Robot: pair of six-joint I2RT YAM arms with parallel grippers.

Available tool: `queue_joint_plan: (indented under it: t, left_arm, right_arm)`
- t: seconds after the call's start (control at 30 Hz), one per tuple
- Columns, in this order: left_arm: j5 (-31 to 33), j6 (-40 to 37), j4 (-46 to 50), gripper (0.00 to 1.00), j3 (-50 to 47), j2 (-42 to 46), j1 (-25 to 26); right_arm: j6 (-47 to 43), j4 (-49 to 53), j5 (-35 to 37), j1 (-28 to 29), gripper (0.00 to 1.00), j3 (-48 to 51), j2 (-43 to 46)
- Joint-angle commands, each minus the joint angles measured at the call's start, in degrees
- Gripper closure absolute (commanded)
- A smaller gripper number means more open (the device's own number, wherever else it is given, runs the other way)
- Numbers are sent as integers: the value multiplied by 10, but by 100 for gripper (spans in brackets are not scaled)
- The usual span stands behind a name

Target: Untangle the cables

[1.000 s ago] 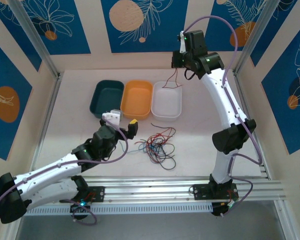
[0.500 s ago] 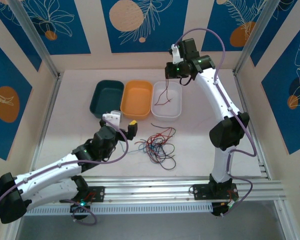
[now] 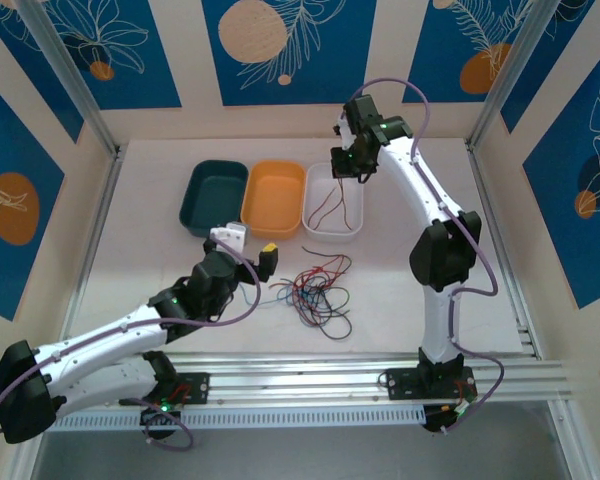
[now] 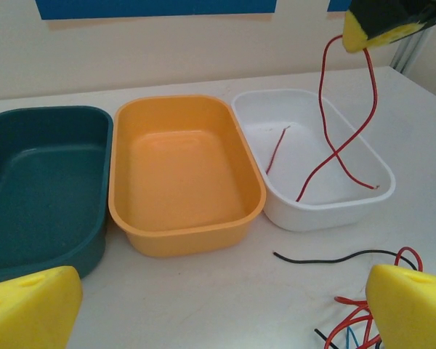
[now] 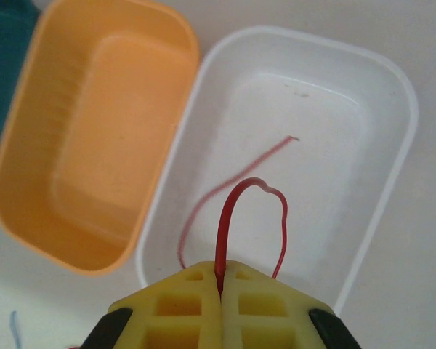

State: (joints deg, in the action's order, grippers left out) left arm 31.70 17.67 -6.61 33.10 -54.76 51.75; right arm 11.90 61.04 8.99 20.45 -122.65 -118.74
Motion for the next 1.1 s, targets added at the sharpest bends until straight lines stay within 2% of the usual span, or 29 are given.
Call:
queue_joint_plan:
  t: [0.0,0.47,0.87,1.07]
  left_arm:
    - [-6,-2,-11,0,4,-6,-7]
    - [-1,0,-5,0,8,-18,-7]
    - [2,6,-7,0,11,-37,-8]
    - [-2,11,-3,0,9,-45,-8]
  right_arm:
    - [-13,21,54,11,100,-32,-20]
    - [-29,34,202,57,100,-133,-145]
    - [-20,13,222,80,100,-155,-214]
    - [18,-9,183,79,100,-155,-234]
